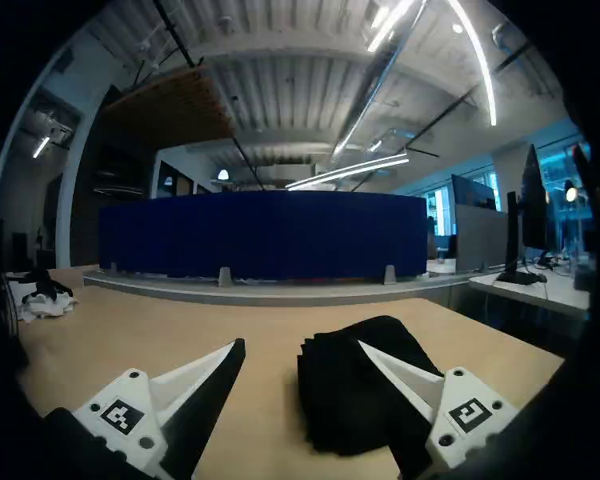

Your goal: Fold towel

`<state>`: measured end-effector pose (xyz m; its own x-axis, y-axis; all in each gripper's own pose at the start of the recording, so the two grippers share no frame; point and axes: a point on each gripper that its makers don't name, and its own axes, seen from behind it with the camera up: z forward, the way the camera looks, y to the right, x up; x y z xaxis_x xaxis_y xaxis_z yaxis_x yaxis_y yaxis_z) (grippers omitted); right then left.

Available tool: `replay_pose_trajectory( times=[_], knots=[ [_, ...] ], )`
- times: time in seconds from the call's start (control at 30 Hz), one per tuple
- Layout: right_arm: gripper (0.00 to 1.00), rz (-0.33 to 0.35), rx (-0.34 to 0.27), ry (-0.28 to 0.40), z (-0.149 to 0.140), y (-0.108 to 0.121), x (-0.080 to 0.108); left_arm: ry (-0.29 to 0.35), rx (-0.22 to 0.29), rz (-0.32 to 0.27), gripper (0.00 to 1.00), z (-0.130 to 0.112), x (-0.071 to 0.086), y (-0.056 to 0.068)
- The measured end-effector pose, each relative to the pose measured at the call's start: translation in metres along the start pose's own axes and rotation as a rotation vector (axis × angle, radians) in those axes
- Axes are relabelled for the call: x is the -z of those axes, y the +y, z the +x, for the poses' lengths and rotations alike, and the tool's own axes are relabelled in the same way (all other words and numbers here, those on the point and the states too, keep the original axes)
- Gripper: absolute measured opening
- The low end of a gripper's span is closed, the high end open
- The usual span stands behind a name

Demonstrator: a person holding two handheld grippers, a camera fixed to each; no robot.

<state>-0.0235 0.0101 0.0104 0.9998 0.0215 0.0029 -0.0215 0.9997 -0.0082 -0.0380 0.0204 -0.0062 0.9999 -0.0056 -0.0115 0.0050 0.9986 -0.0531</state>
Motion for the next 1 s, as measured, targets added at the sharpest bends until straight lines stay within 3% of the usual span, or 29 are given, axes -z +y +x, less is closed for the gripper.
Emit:
replay_pose_trajectory(
  times=[1.0],
  knots=[
    [1.00, 0.000, 0.000, 0.000, 0.0013, -0.0005, 0.0028, 0.001, 0.000, 0.000, 0.96, -0.0012, 0.0007, 0.0001]
  ],
)
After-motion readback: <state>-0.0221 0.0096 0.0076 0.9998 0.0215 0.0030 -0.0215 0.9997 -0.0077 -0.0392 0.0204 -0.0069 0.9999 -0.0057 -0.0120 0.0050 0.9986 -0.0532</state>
